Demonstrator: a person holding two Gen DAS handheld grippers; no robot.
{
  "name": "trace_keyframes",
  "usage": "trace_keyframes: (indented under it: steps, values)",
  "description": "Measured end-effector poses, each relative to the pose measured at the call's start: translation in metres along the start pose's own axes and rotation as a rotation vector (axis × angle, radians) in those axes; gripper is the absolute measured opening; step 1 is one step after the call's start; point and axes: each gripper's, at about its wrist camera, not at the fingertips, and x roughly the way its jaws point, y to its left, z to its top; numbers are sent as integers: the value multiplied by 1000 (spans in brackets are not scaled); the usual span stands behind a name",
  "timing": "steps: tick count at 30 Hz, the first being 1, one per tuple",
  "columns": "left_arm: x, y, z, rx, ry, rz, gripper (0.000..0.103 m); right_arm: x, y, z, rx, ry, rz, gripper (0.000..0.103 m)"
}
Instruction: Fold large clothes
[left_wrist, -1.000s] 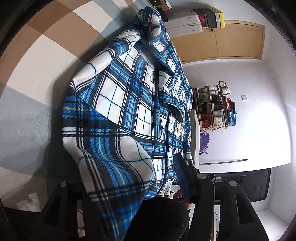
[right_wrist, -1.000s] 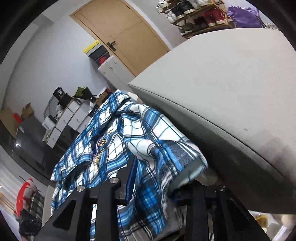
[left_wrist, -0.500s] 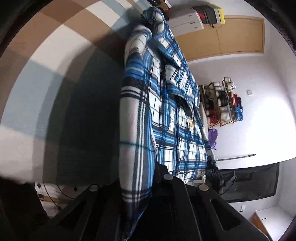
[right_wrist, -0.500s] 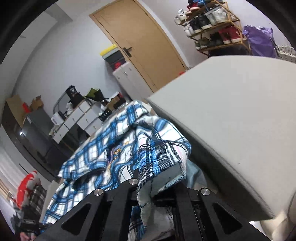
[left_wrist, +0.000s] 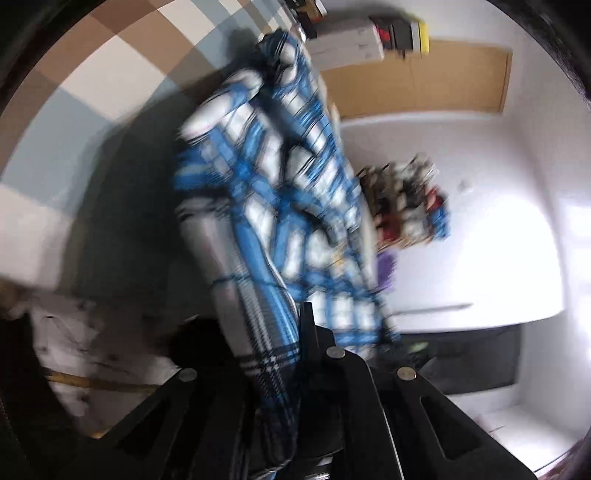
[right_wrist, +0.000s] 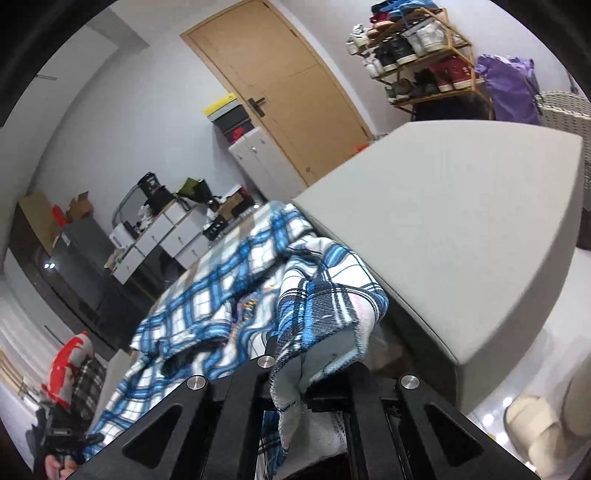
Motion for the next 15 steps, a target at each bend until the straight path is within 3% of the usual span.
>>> trace_keyframes:
  steps: [7,11,15]
  values:
    - [11,-28,70,-65,-74,-97,0,25,41,53,-14,60,68,2]
    - [25,-52,118,-99,-101,-59,0,64,58,98,1,148,44,2]
    - [32,-66,171,-146,-180,11,0,121,56,138,35,276,-28,2]
